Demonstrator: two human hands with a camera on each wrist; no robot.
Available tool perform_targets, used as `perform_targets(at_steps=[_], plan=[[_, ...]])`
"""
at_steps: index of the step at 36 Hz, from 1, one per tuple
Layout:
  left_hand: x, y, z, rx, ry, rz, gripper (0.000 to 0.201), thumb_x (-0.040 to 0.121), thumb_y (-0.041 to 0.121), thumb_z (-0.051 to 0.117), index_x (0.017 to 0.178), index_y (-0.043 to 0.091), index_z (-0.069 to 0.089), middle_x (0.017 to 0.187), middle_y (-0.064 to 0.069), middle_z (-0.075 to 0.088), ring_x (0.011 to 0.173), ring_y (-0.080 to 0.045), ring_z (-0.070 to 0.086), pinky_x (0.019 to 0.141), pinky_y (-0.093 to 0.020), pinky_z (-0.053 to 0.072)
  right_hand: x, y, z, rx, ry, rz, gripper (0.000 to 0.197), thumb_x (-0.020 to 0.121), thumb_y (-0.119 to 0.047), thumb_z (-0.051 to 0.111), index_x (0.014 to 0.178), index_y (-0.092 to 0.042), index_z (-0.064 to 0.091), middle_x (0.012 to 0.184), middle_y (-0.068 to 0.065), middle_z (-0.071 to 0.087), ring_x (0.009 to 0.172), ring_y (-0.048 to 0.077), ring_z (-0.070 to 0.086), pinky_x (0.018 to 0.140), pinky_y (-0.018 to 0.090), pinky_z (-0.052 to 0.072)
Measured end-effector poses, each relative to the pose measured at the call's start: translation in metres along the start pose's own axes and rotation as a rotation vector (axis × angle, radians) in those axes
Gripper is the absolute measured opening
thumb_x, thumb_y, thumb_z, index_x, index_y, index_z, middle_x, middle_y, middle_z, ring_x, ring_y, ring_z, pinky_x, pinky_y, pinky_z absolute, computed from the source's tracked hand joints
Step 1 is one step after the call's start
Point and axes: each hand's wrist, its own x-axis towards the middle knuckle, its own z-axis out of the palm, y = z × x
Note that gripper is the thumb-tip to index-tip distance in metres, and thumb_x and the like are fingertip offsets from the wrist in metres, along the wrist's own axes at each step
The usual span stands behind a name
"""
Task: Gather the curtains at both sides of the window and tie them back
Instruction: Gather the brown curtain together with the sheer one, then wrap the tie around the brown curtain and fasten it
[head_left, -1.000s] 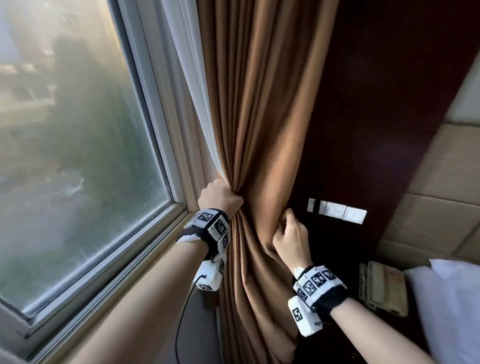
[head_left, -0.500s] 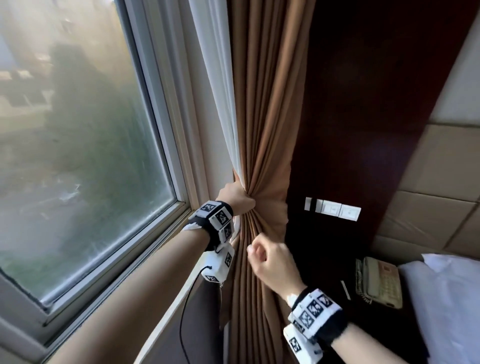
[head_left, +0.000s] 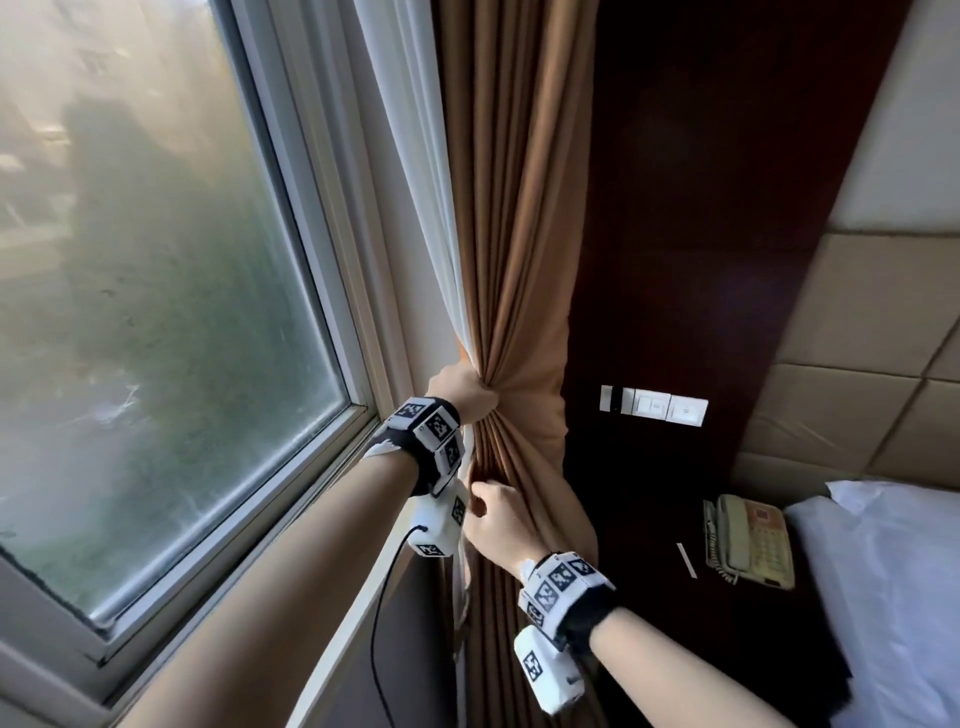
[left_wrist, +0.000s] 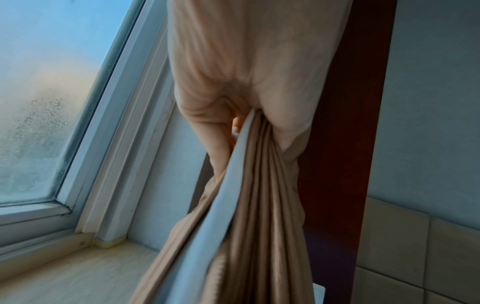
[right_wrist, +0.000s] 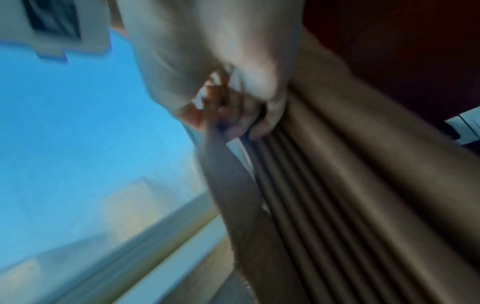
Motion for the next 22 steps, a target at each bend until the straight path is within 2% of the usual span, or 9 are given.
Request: perform_targets(at_steps=[3,6,8,10,12,16,18,20,22], plan=[[0.002,-0.006,-0.003,0.001,0.005,-0.008,0.042,0.086,0.031,0.053,0.123,0.013,0.055,0.113,-0.013,0.063,0.102,-0.035,0.060,0.076,-0.029,0.045,-0.006,0.000,-0.024,0.269,-0.052,0.092,0.041,0.084,-0.012,0.056,0.046,-0.022,0.044,0.054,-0.003,0.052,0.053,0.010,0.051,0.059,0.027,0.044],[0.001,-0.008,-0.005,-0.020,0.004,-0.009,0.040,0.084,0.032,0.053,0.120,0.015,0.056,0.110,-0.011,0.065,0.098,-0.035,0.062,0.077,-0.030,0.048,-0.002,0.014,-0.046,0.749,-0.001,0.326,0.027,0.071,-0.001,0.053,0.047,-0.010,0.047,0.049,0.007,0.049,0.051,0.028,0.057,0.071,0.034,0.054],[0.000,-0.006,-0.005,-0.023,0.001,-0.006,0.039,0.085,0.031,0.053,0.120,0.015,0.055,0.109,-0.011,0.064,0.098,-0.035,0.061,0.075,-0.030,0.046,0.001,0.018,-0.053,0.976,-0.001,0.456,0.014,0.064,-0.002,0.050,0.052,-0.005,0.043,0.060,0.011,0.050,0.077,0.045,0.066,0.072,0.039,0.050],[0.001,-0.002,-0.004,-0.023,-0.011,0.010,0.039,0.084,0.029,0.052,0.121,0.015,0.056,0.111,-0.012,0.064,0.098,-0.034,0.061,0.075,-0.029,0.046,0.003,0.014,-0.057,1.055,-0.041,0.512,0.015,0.068,0.003,0.040,0.057,-0.003,0.049,0.068,0.018,0.057,0.081,0.035,0.070,0.054,0.026,0.045],[0.002,0.002,-0.002,-0.014,-0.029,0.023,0.038,0.084,0.027,0.052,0.119,0.013,0.058,0.112,-0.013,0.064,0.099,-0.034,0.061,0.076,-0.029,0.047,0.004,0.007,-0.065,1.073,-0.046,0.574,0.024,0.071,0.006,0.032,0.065,0.002,0.055,0.067,0.017,0.059,0.057,0.019,0.064,0.040,0.017,0.033],[0.001,0.006,-0.001,-0.017,-0.032,0.028,0.034,0.084,0.025,0.051,0.115,0.013,0.060,0.110,-0.014,0.065,0.097,-0.035,0.062,0.078,-0.031,0.051,0.018,0.016,-0.078,1.030,-0.076,0.624,0.018,0.078,-0.015,0.042,0.060,-0.016,0.043,0.061,0.006,0.039,0.043,0.013,0.035,0.038,0.017,0.019],[0.001,0.008,-0.001,-0.009,-0.024,0.040,0.036,0.084,0.026,0.051,0.117,0.013,0.057,0.111,-0.015,0.064,0.099,-0.037,0.061,0.078,-0.031,0.049,0.028,0.021,-0.083,0.910,-0.116,0.637,0.025,0.081,-0.035,0.055,0.071,-0.013,0.053,0.065,0.008,0.049,0.048,0.016,0.043,0.040,0.021,0.031],[-0.001,0.010,-0.001,-0.010,-0.026,0.047,0.036,0.083,0.025,0.050,0.117,0.014,0.056,0.112,-0.015,0.064,0.099,-0.037,0.061,0.077,-0.031,0.047,0.038,0.023,-0.085,0.724,-0.082,0.613,0.033,0.084,-0.042,0.062,0.093,-0.010,0.065,0.088,0.007,0.067,0.074,0.020,0.062,0.067,0.030,0.054],[-0.002,0.012,-0.002,-0.014,-0.031,0.046,0.037,0.082,0.025,0.050,0.118,0.014,0.056,0.112,-0.015,0.063,0.099,-0.037,0.060,0.076,-0.031,0.047,0.044,0.024,-0.085,0.477,-0.036,0.574,0.040,0.084,-0.037,0.066,0.110,-0.007,0.065,0.107,0.004,0.068,0.100,0.019,0.063,0.097,0.033,0.049]])
